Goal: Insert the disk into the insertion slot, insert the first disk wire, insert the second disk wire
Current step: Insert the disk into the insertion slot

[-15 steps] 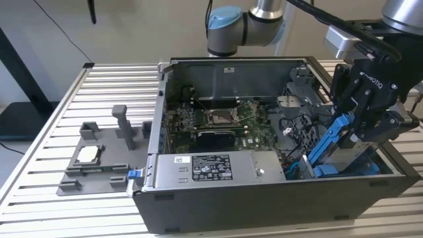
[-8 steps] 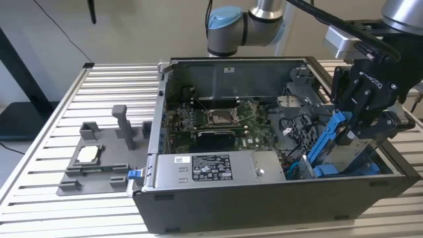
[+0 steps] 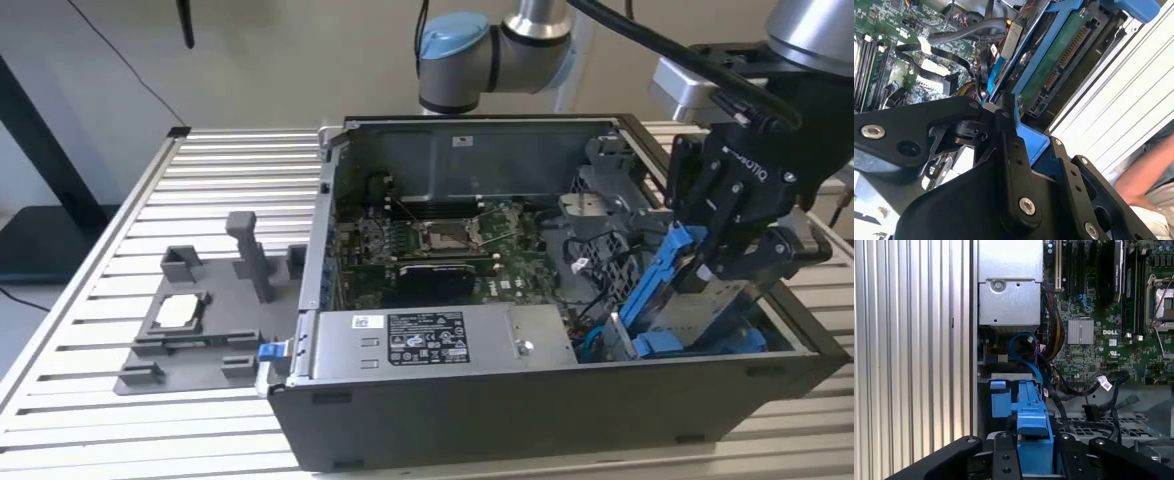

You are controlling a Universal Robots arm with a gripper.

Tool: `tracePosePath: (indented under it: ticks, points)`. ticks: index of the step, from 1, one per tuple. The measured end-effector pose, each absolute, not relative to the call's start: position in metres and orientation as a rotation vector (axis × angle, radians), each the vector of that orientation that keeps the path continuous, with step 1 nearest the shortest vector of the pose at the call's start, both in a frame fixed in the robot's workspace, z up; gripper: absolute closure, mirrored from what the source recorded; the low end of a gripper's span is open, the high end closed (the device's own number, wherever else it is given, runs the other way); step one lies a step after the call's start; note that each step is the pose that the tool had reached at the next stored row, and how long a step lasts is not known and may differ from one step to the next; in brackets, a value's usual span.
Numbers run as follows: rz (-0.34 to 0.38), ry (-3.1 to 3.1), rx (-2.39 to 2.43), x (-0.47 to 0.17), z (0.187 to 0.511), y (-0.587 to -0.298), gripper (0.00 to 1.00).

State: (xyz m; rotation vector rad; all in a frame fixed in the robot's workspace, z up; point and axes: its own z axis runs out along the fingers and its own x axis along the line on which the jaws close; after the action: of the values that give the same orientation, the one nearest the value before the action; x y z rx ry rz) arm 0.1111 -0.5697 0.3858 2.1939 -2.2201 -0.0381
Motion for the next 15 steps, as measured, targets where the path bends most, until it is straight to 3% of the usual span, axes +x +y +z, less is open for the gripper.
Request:
tracePosePath:
  ticks: [3,4,15]
  points:
    - [-0.038,-2.22,2.194,0.111,0.3864,-0.5697,0.66]
    - [-0.038,-2.22,2.194,0.1109,0.3874,-0.5697,0.6]
    - [-0.034,-2.285,2.272,0.1083,0.3946,-0.5693,0.6]
